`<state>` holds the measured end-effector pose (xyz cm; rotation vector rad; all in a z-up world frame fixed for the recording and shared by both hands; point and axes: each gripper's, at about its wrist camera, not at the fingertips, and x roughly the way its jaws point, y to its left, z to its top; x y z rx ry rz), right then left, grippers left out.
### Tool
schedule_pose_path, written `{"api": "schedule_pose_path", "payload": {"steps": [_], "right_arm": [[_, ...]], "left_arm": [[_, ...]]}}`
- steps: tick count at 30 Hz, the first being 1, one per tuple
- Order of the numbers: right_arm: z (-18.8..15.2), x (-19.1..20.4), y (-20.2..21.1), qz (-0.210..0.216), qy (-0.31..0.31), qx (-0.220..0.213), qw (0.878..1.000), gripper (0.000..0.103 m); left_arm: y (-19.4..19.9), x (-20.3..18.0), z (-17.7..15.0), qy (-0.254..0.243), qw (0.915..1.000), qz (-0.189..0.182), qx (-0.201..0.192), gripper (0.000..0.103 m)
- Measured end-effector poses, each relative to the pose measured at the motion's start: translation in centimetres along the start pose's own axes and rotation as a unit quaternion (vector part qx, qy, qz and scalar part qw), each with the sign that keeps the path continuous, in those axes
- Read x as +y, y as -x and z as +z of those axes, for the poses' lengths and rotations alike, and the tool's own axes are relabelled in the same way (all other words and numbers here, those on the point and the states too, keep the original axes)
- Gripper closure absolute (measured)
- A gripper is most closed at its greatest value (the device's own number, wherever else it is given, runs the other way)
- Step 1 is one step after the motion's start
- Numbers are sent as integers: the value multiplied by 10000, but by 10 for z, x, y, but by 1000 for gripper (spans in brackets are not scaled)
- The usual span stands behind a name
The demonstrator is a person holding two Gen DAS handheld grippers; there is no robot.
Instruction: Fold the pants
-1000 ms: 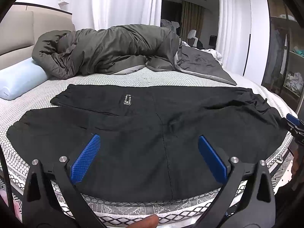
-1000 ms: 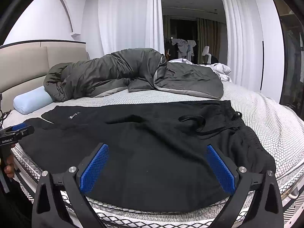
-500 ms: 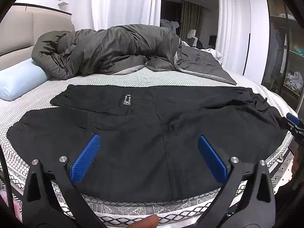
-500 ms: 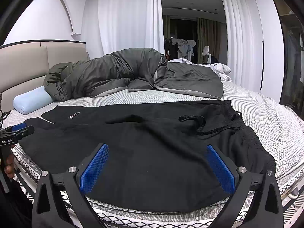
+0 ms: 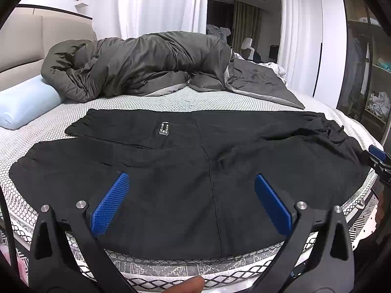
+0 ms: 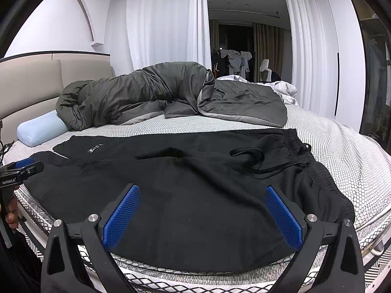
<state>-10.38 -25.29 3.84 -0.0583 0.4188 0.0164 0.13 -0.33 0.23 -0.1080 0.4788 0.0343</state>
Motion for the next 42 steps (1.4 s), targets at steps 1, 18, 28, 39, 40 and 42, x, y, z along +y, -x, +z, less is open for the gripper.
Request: {"api": "schedule_pose_path", "payload": {"steps": [1,18,28,39,40,42], "right_arm": [[0,0,0,-1,-1,-2,10000,0],[0,0,0,-8,7,2,10000,0],[0,0,-1,-6,13,6,10000,0],[0,-1,-6,-50,-26,48,10000,0],[0,-1,-7,-60,-37,50,10000,0],[-1,-1,-9,-93,-32,74,9999,0]], "left_arm": [[0,0,0,2,10000,3,-2,1],[0,-1,0,-3,10000,8,-4,1],[0,-1,0,-6,10000,9,-1,1],[0,4,0,75,10000,26,-17,1],[-1,6,0,106,9999,36,-9,1],[0,9,0,140,9999,70,-8,1]]}}
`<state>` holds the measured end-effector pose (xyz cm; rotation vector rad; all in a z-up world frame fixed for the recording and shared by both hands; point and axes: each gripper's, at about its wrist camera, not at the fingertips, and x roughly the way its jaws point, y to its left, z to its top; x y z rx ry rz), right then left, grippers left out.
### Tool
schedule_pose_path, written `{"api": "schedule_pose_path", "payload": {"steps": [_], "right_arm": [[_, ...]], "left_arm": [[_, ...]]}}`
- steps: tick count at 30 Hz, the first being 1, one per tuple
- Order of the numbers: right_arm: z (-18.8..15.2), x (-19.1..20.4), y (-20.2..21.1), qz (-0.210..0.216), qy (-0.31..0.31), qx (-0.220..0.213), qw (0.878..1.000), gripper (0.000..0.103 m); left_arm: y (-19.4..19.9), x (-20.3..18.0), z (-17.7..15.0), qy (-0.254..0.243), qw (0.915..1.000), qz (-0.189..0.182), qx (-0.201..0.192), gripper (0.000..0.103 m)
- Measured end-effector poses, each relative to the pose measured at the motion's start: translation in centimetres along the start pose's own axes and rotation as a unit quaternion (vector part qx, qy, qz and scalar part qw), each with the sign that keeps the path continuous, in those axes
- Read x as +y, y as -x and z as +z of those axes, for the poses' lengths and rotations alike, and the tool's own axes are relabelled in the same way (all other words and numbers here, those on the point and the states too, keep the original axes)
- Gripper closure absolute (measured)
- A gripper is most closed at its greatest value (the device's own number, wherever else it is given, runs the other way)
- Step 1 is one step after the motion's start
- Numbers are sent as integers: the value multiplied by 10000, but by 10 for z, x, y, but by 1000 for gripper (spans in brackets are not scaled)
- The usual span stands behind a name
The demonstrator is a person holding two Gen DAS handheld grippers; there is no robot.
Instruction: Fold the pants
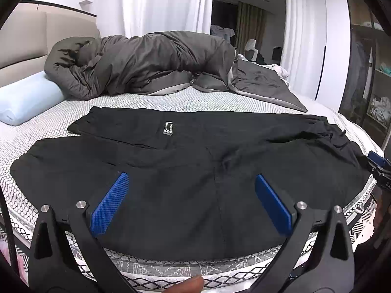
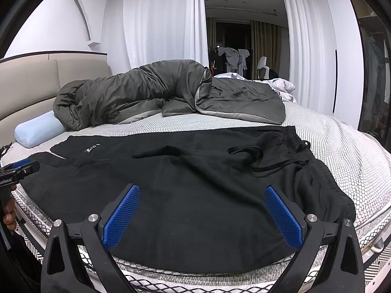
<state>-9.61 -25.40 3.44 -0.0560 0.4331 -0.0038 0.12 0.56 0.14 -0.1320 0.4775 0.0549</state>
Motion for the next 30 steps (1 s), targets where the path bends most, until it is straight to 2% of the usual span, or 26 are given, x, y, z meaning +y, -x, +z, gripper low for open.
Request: {"api": "schedule_pose_path", "payload": {"steps": [3,8,12,16,21,22,24,26,29,30], "right_arm": [[1,0,-4,-86,4,65,9999,0],[19,-9,3,71,-95,-17,9999,0],[37,-19,7,-138,280,13,9995,0],[48,-43,6,-397,528,86,9978,0],[49,-83,6,-673,254,269,9970,0],[47,-90,7,-711,141,275,9970,0],[39,-104,10,-743,-76,328,9967,0],[27,-118,12,-831,-301,489,9949,0],[10,-132,12,-892,-471,652,9928,0],[6,-135,11,-895,-528,722,9920,0]], "left_arm": [[4,11,3,139,9999,61,-61,1],[19,46,15,567,9983,140,-80,1],[41,85,24,731,9962,460,-67,1],[62,138,23,1144,9899,837,-22,1],[74,202,6,1830,9777,1001,222,1],[74,213,1,1957,9752,993,292,3],[73,231,-8,2222,9699,871,479,15],[66,241,-17,2424,9652,690,706,33],[55,255,-24,2557,9606,610,904,44],[51,258,-25,2559,9597,601,990,44]]}}
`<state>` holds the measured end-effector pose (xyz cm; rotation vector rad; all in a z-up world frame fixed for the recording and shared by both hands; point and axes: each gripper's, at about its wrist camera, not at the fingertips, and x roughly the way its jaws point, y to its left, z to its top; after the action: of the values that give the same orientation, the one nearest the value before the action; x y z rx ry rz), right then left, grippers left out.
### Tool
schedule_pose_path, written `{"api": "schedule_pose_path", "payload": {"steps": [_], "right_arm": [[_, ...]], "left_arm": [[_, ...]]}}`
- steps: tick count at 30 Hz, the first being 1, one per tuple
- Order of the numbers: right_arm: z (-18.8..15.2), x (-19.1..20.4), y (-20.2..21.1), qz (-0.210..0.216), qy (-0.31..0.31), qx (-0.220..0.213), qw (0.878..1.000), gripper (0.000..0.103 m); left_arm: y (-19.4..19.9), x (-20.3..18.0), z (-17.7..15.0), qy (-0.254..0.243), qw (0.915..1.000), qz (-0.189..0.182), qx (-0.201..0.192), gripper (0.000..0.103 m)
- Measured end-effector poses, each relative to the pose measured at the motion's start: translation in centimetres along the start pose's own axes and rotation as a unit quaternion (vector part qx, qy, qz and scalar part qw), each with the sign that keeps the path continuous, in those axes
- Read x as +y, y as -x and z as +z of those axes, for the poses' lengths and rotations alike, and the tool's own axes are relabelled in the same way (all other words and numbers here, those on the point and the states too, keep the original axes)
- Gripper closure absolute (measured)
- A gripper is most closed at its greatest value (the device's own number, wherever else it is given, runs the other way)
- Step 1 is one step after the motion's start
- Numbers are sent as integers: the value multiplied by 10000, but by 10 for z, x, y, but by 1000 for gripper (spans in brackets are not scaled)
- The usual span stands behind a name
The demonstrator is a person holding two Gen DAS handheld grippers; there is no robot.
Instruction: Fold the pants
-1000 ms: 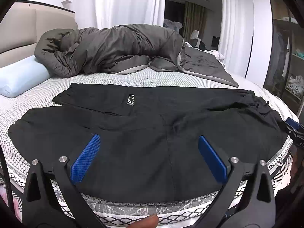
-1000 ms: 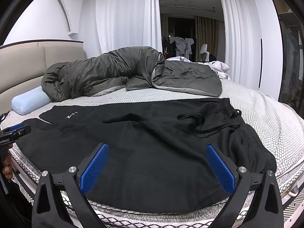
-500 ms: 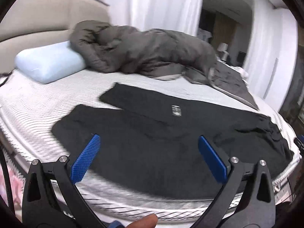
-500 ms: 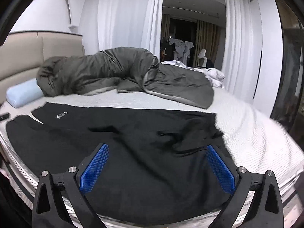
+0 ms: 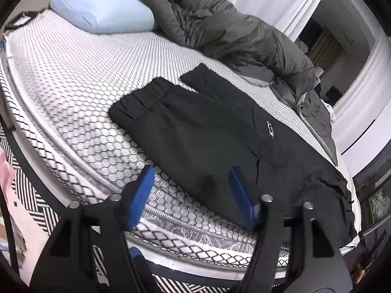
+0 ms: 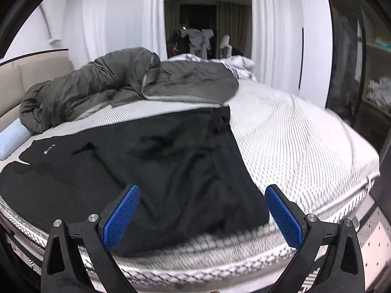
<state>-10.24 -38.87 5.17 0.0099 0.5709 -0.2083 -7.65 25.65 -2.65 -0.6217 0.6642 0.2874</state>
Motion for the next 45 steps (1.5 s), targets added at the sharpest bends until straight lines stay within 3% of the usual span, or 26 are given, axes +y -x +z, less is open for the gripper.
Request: {"api": "schedule_pose_path", "payload": {"steps": [3,5,7,11,15,17,20,22,26,27,28,30,31,34,39,41,43,45], "right_arm": [[-9,-6,-6,70,-168,159,9997,0],[-12,-9,-11,171,-306,229,9991,0],[-15,-12,-15,267,-484,340,9979,0],[-23,-30,-20,686,-1139,703,9886,0],[-32,-51,-28,1182,-1869,776,9721,19],[-33,-57,-40,1432,-2128,845,9628,19],[-32,-67,-65,1767,-2740,935,9407,25],[-31,-79,-75,2063,-3326,909,9157,26],[-26,-96,-72,2375,-3727,623,8948,28],[-22,-98,-73,2396,-3774,605,8925,36],[-19,-98,-73,2286,-3736,595,8970,59],[-8,-96,-72,1687,-3477,644,9201,88],[-3,-96,-72,1544,-3379,662,9261,90],[15,-110,-62,1194,-3065,247,9440,91],[11,-116,-88,764,-2790,704,9546,89],[1,-116,-86,794,-2804,722,9539,79],[-9,-118,-70,828,-2980,620,9489,46],[-24,-119,-50,1016,-3228,373,9403,40]], "left_arm": [[-20,10,10,180,9996,120,191,56],[-28,11,14,328,9990,254,164,91],[-32,15,19,467,9986,254,16,100],[-29,8,26,596,9972,240,-387,100],[-34,8,25,628,9971,337,-276,100],[-41,3,29,631,9970,343,-285,100],[-39,-1,27,616,9969,386,-293,100],[-38,-3,26,597,9968,430,-298,100],[-44,-7,29,589,9967,473,-301,100],[-45,-8,30,595,9966,481,-301,100],[-45,-8,30,612,9965,483,-301,100],[-46,-8,32,644,9962,483,-325,100],[-45,-8,33,654,9961,484,-343,100],[-51,-7,33,684,9966,387,-229,100],[-56,-6,31,705,9969,337,-87,100],[-53,-4,31,705,9971,282,-74,100],[-50,-2,30,708,9972,224,-66,100],[-47,0,30,699,9973,189,-74,100]]}}
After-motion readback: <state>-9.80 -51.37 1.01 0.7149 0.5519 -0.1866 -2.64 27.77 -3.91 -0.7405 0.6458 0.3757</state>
